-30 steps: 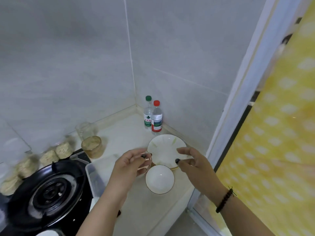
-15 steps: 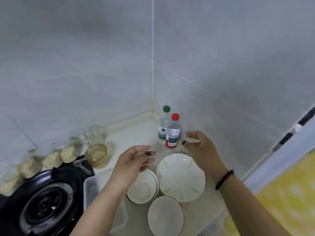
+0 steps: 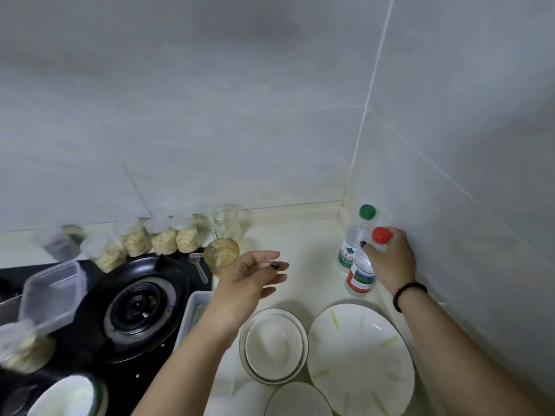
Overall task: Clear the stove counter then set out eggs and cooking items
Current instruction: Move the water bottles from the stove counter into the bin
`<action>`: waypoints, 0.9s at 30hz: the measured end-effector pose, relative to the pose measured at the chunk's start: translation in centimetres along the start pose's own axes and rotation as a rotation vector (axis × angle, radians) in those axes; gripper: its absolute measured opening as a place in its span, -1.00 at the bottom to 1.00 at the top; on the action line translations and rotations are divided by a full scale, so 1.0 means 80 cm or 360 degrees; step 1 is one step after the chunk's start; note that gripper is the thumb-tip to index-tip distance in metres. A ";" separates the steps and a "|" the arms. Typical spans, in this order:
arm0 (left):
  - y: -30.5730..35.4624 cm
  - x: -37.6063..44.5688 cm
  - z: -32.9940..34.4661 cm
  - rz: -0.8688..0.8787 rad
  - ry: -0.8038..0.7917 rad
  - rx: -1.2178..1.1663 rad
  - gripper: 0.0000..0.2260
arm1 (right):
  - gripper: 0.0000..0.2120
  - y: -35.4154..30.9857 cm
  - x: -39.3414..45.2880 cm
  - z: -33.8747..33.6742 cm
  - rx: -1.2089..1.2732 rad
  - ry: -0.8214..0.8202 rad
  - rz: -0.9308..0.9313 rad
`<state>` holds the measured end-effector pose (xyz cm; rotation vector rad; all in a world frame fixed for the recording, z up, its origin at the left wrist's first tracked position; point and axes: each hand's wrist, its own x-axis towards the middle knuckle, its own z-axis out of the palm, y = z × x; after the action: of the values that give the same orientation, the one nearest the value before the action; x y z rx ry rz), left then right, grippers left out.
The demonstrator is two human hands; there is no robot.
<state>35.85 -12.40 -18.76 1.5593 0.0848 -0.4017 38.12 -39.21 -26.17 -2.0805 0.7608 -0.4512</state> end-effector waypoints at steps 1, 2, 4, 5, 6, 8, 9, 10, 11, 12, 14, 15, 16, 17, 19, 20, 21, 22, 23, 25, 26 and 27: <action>-0.003 -0.001 -0.003 -0.0010 0.0033 0.0000 -0.80 | -0.64 0.005 -0.001 0.003 0.0045 0.0022 0.0008; -0.005 -0.004 -0.007 -0.0017 0.0067 -0.0004 -0.80 | -0.66 0.010 -0.001 0.007 0.0072 0.0026 -0.0015; -0.008 -0.008 -0.012 -0.0021 0.0093 -0.0005 -0.80 | -0.71 0.016 0.001 0.010 0.0090 0.0027 -0.0057; -0.009 -0.010 -0.014 -0.0017 0.0097 0.0001 -0.80 | -0.74 0.017 0.002 0.011 0.0102 0.0031 -0.0060; -0.010 -0.012 -0.016 -0.0012 0.0100 0.0007 -0.81 | -0.76 0.017 0.002 0.011 0.0125 0.0038 -0.0062; -0.010 -0.015 -0.019 -0.0001 0.0104 0.0018 -0.81 | -0.79 0.015 -0.002 0.010 0.0118 0.0043 -0.0080; -0.010 -0.016 -0.020 0.0005 0.0099 0.0019 -0.80 | -0.80 0.014 -0.005 0.010 0.0098 0.0039 -0.0093; -0.009 -0.018 -0.021 0.0012 0.0090 0.0023 -0.80 | -0.82 0.014 -0.008 0.010 0.0105 0.0032 -0.0105; -0.009 -0.019 -0.021 0.0019 0.0079 0.0031 -0.80 | -0.83 0.012 -0.014 0.010 0.0140 0.0017 -0.0106; -0.009 -0.019 -0.022 0.0028 0.0067 0.0040 -0.80 | -0.84 0.008 -0.021 0.009 0.0200 -0.0009 -0.0101; -0.009 -0.019 -0.024 0.0043 0.0048 0.0052 -0.80 | -0.85 -0.004 -0.036 0.005 0.0280 -0.0078 -0.0136; -0.009 -0.018 -0.025 0.0047 0.0034 0.0060 -0.80 | -0.86 -0.013 -0.045 0.003 0.0288 -0.0100 -0.0182; -0.009 -0.017 -0.025 0.0053 0.0019 0.0066 -0.80 | -0.87 -0.023 -0.051 0.000 0.0290 -0.0120 -0.0225; -0.009 -0.015 -0.025 0.0055 0.0002 0.0065 -0.80 | -0.89 -0.034 -0.057 -0.005 0.0300 -0.0138 -0.0266; -0.010 -0.011 -0.023 0.0062 -0.0035 0.0056 -0.79 | -0.92 -0.058 -0.068 -0.013 0.0370 -0.0206 -0.0338; -0.011 -0.010 -0.021 0.0067 -0.0058 0.0055 -0.79 | -0.93 -0.070 -0.073 -0.018 0.0415 -0.0261 -0.0372; -0.013 -0.009 -0.018 0.0070 -0.0081 0.0056 -0.78 | -0.95 -0.081 -0.078 -0.021 0.0451 -0.0326 -0.0402; -0.014 -0.007 -0.015 0.0081 -0.0105 0.0063 -0.78 | -0.96 -0.093 -0.085 -0.026 0.0470 -0.0393 -0.0440; -0.015 -0.005 -0.011 0.0102 -0.0120 0.0068 -0.78 | -0.95 -0.103 -0.091 -0.030 0.0480 -0.0462 -0.0486; -0.019 -0.003 -0.004 0.0214 -0.0112 0.0108 -0.81 | -0.92 -0.125 -0.105 -0.037 0.0506 -0.0582 -0.0557; -0.020 -0.003 -0.001 0.0308 -0.0101 0.0149 -0.84 | -0.90 -0.135 -0.112 -0.041 0.0527 -0.0632 -0.0573; -0.022 -0.004 0.000 0.0405 -0.0110 0.0178 -0.84 | -0.88 -0.144 -0.119 -0.044 0.0563 -0.0677 -0.0572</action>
<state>35.01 -12.25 -20.33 1.6404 -0.1914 -0.2620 33.07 -29.82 -15.07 -1.8815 0.0484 -0.2922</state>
